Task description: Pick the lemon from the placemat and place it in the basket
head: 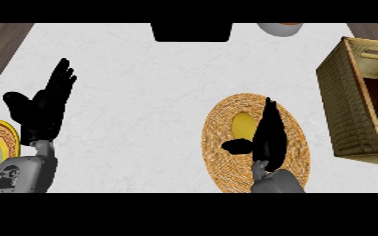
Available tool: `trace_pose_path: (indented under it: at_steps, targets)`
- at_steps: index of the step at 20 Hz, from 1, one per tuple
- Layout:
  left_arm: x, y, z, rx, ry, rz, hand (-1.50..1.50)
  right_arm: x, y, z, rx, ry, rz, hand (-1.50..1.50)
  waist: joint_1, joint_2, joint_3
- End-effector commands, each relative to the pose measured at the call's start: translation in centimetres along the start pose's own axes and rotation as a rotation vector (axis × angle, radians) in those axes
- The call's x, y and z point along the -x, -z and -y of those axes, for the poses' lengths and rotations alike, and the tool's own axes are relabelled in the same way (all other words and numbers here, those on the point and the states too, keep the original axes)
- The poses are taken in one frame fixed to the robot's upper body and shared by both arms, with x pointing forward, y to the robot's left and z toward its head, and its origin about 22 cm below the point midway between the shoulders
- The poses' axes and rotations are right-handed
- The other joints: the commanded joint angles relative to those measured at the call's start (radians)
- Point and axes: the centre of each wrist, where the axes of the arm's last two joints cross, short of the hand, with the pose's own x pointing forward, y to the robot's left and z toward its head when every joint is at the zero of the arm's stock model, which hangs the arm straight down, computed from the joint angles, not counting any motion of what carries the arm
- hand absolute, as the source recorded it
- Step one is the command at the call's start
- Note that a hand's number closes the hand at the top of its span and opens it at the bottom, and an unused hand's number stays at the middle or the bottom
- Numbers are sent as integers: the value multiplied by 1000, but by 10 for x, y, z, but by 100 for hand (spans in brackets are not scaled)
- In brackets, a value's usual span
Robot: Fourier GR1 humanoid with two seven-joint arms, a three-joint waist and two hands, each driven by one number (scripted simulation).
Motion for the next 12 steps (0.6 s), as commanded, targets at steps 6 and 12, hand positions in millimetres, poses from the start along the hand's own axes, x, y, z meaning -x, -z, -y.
trace_pose_path:
  at_steps: [6, 12]
  targets:
    - [5, 3, 8, 8, 11, -12, 0, 6, 7, -19, -175, -67, 8, 150, 4, 8, 5]
    - [8, -2, -6, 6, 8, 2, 0, 4, 5, -28, -185, -26, 29, 150, 10, 8, 5]
